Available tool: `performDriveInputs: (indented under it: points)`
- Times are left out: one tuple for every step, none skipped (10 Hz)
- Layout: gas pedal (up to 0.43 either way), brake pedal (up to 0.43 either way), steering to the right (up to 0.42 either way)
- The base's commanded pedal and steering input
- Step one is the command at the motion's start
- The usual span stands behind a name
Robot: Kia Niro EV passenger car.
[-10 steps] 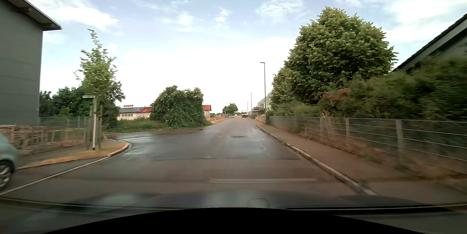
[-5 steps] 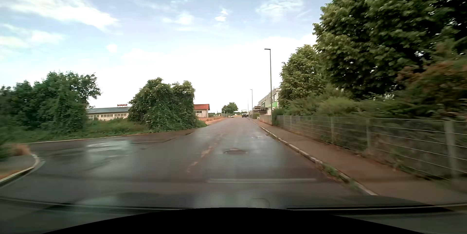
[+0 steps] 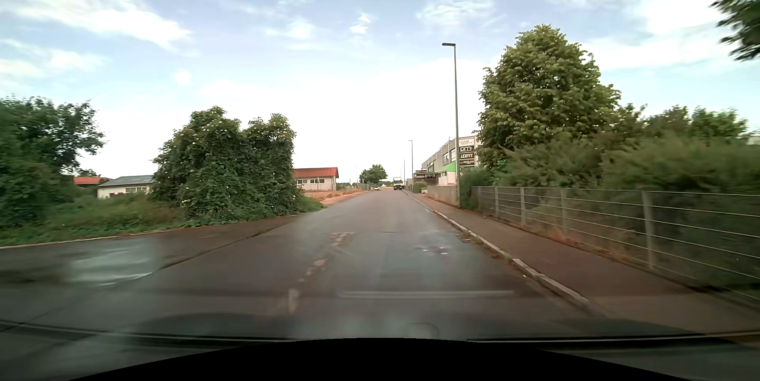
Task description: Follow the waypoints while adhering to traffic rules and regulations
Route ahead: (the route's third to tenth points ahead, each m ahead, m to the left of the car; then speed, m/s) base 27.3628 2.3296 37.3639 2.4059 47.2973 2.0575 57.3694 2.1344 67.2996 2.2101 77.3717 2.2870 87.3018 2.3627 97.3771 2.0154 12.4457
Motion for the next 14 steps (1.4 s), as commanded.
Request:
performDriveInputs:
  points:
    - [0.087,0.000,-0.002]
    - [0.098,0.000,-0.003]
    - [0.110,0.000,-0.002]
    - [0.110,0.000,-0.002]
    - [0.110,0.000,-0.002]
    - [0.110,0.000,-0.002]
    - [0.110,0.000,-0.002]
    - [0.110,0.000,-0.004]
    - [0.110,0.000,-0.004]
    - [0.110,0.000,-0.002]
    - [0.110,0.000,-0.002]
    - [0.110,0.000,-0.002]
    - [0.110,0.000,-0.001]
    - [0.110,0.000,-0.001]
